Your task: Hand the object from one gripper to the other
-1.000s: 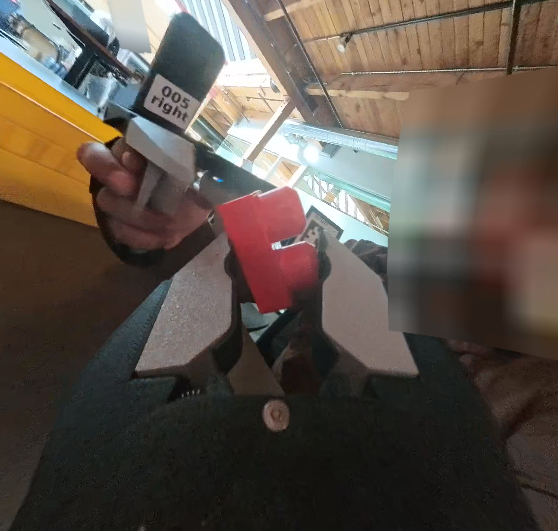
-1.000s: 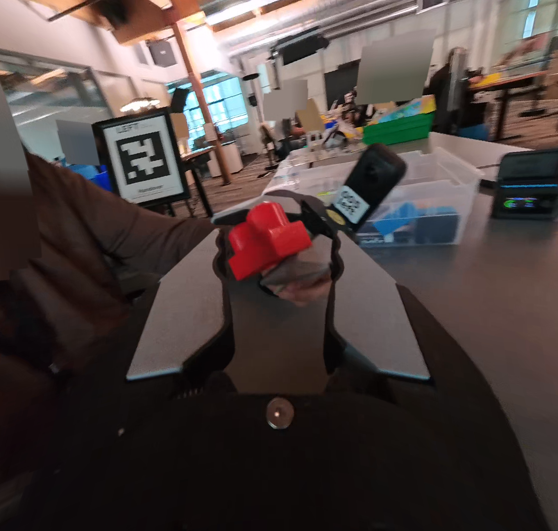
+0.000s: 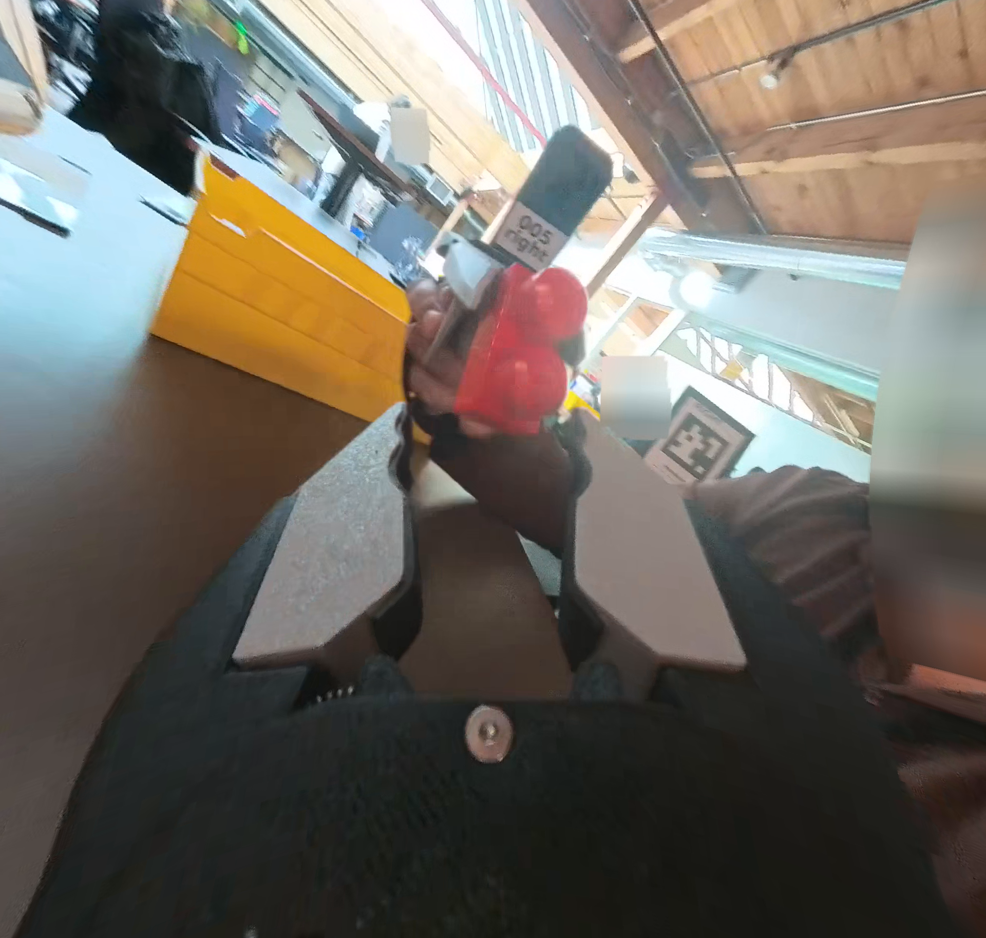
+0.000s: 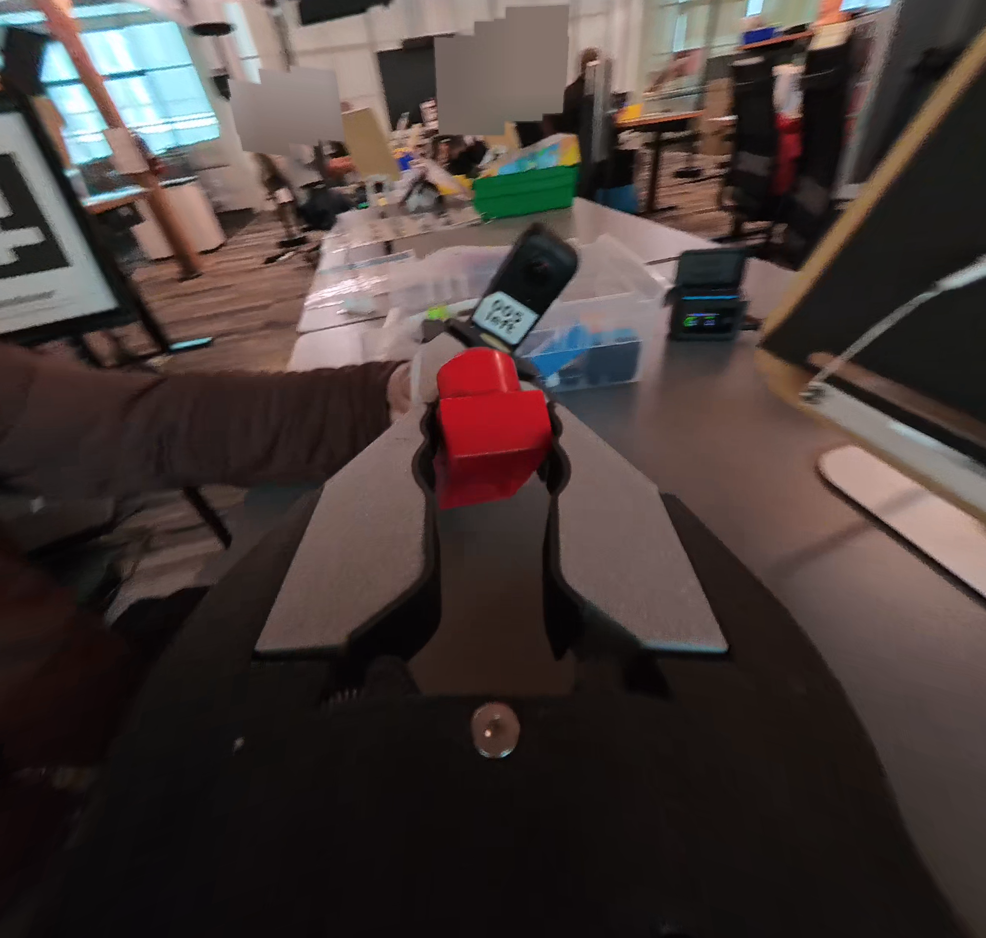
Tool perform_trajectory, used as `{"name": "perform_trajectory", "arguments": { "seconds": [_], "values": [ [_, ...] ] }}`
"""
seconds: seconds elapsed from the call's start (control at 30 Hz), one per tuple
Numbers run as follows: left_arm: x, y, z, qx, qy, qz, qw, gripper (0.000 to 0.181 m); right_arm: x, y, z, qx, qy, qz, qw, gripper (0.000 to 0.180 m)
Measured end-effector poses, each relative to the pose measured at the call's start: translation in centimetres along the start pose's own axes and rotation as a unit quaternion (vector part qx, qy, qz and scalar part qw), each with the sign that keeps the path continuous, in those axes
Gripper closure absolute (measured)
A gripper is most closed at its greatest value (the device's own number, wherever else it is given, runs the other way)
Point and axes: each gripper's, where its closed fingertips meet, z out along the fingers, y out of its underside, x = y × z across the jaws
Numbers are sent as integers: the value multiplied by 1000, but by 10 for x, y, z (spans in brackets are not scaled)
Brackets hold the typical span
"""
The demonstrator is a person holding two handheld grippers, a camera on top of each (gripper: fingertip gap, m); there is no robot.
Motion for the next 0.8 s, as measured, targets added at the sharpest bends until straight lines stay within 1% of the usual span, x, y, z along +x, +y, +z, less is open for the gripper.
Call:
{"name": "perform_trajectory", "arguments": {
  "seconds": [0.07,0.13,0.2,0.27,0.33,0.4,0.47,0.5,0.57,0.6,0.63,0.67,0.73,0.8],
  "values": [
    [0,-8,-2,22,-6,5,1000,120,6,-16,-20,0,60,-11,998,142],
    [-5,-10,-3,29,-23,11,999,127,19,-29,-48,-17,140,-40,989,143],
    [-15,-7,-3,20,-52,17,998,131,36,-37,-83,-47,222,-72,971,143],
    [-22,-1,-2,4,-69,24,997,133,61,-34,-123,-92,303,-79,945,143],
    [-26,5,1,-12,-80,28,996,134,90,-15,-165,-154,377,-60,911,142],
    [-29,10,3,-27,-89,35,995,134,111,17,-199,-230,428,-30,874,142],
    [-34,14,5,-39,-108,50,992,132,121,50,-216,-304,442,-11,844,146],
    [-38,16,5,-46,-121,60,990,132,125,63,-222,-339,446,-3,828,143],
    [-47,18,4,-55,-153,75,984,129,132,74,-235,-383,471,-6,795,140],
    [-50,16,4,-54,-164,80,982,128,135,71,-237,-387,485,-13,784,140],
    [-52,13,2,-50,-176,90,979,127,135,62,-235,-378,495,-21,782,139],
    [-55,10,0,-44,-193,106,974,127,133,52,-227,-360,496,-31,790,138],
    [-60,1,-5,-31,-226,148,962,129,124,31,-203,-323,481,-46,813,138],
    [-66,-5,-11,-29,-266,185,946,131,108,17,-167,-294,446,-57,844,129]
  ]
}}
